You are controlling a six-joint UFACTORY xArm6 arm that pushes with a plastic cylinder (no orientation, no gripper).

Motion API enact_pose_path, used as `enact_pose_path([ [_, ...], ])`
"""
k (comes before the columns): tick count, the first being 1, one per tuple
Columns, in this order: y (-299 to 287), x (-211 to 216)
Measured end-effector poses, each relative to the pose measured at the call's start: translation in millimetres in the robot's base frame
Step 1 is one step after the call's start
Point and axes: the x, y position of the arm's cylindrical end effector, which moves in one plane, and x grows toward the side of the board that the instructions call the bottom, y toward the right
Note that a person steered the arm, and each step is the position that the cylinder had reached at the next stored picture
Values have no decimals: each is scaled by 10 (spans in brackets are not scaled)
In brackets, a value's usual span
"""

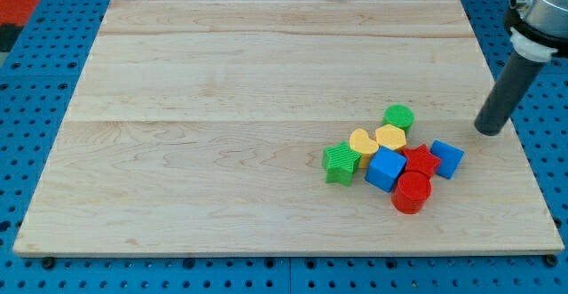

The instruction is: Move your arm towards blue triangle

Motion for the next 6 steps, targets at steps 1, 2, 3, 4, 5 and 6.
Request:
enact_pose_path([
  [1, 214, 246],
  [2, 228, 533],
  [3, 140, 693],
  [4, -178, 694],
  [5, -631, 694],
  [6, -962, 694],
])
